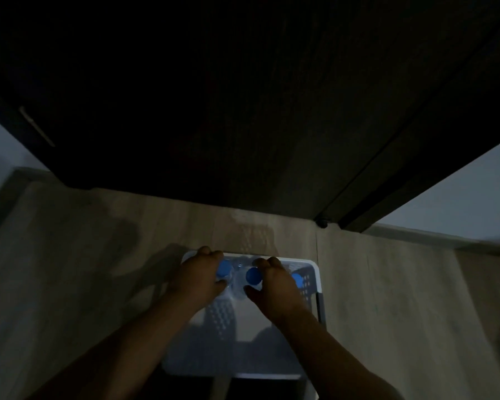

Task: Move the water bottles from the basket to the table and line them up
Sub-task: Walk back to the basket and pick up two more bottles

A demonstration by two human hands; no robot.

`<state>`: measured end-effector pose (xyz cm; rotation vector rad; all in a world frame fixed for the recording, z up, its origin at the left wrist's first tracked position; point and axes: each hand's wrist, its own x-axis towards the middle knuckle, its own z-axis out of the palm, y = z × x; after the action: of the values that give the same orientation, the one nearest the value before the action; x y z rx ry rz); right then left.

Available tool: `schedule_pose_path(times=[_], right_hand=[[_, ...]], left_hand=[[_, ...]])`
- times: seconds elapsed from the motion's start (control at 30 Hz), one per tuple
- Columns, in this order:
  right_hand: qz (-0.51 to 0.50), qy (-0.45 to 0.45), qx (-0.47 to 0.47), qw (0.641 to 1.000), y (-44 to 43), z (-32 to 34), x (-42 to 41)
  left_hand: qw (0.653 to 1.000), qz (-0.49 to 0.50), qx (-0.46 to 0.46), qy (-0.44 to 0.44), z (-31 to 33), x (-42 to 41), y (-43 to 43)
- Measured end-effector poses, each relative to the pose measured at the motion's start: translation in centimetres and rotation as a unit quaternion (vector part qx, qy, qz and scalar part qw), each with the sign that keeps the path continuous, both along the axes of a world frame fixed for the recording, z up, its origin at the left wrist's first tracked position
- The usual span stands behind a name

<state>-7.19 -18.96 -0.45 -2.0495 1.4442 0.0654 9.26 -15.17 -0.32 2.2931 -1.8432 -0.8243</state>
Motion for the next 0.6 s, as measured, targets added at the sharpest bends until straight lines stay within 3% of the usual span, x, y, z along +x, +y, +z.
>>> schedule_pose_path(times=[0.37,0.6], right_hand=[[0.0,-0.031,-0.048,0.998,0.4,-0.9,-0.2],[-0.045,-0.053,-0.023,0.997,1.0,-0.5,-1.0]], left_hand=[[1.0,-0.007,0.001,-0.021,0.3,-0.7,-0.8],[0.999,0.021,-0.032,0.01,0.9,-1.2,0.3]])
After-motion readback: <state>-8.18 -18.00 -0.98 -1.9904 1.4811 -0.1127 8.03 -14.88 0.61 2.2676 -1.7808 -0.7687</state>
